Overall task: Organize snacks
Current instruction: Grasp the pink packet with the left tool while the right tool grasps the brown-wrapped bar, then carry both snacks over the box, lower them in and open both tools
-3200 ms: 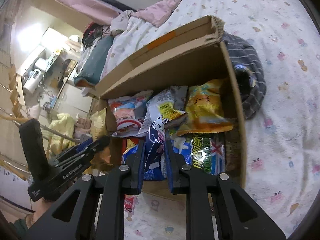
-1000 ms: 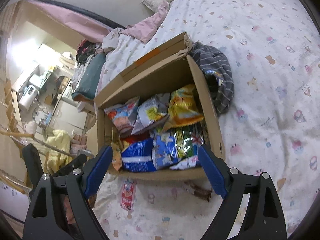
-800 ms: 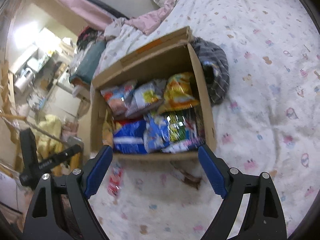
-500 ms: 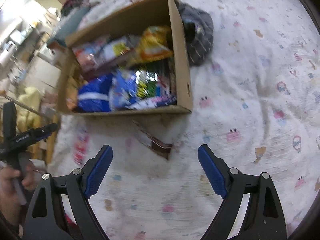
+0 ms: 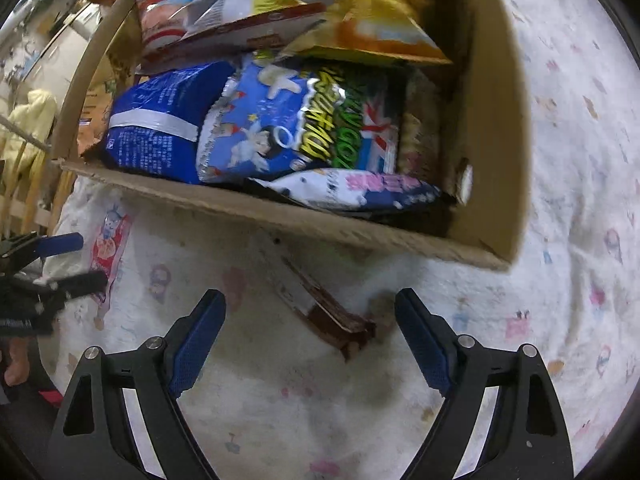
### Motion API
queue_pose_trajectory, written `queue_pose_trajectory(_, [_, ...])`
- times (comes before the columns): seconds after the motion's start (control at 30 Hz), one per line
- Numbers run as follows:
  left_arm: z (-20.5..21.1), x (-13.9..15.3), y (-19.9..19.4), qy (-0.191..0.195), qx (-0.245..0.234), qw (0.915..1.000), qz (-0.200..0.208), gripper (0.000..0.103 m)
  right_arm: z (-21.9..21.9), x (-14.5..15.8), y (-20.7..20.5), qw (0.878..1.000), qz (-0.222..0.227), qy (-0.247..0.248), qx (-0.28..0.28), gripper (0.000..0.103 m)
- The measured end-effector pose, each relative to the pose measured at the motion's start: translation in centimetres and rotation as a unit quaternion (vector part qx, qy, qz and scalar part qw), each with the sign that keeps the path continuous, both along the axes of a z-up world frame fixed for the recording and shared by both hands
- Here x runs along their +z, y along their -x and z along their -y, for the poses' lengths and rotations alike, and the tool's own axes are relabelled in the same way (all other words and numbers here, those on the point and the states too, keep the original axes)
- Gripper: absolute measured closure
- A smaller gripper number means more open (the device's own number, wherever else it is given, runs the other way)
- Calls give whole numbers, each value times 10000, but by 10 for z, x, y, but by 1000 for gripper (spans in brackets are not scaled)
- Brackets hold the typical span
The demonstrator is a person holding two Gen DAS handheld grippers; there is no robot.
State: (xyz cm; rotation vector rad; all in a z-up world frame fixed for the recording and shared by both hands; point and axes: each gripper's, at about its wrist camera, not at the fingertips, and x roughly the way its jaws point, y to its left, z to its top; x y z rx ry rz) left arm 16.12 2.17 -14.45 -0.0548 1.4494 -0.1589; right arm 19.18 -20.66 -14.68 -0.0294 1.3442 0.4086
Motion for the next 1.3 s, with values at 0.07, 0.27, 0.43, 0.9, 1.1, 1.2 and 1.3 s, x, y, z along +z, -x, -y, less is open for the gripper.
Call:
queue_pose_trajectory(0.07, [4,-6,1,-82,-85,9999,-50,17,-5,0,-1,10000,15,25,73,16])
queue_pose_trajectory(0.27, [2,-25,-2,-184,-3,9995,-262,27,-18,-13,-4,9992,-91,296,272,35])
queue_pose_trajectory(0.43, [7,-24,-8,-274,-94,9994,-203,44,-25,-19,3,9984,-87,406,397,67])
queue_pose_trajectory(0.9, [-4,5,12,-93,80,9999,85,50,-48,-4,44,9963,-106,-316,790,84])
queue_pose_trajectory(1.1, [0,13,39,-182,-37,9995,244,50,-33,21,55,9952,3,-498,848,84])
queue_pose_trajectory(1.2, [5,23,48,-263,1,9988,406,50,-32,31,58,9940,84,-649,875,84])
queue_pose_trajectory(1.3, [8,37,56,-279,49,9976,627,50,-30,51,61,9925,216,-807,890,84])
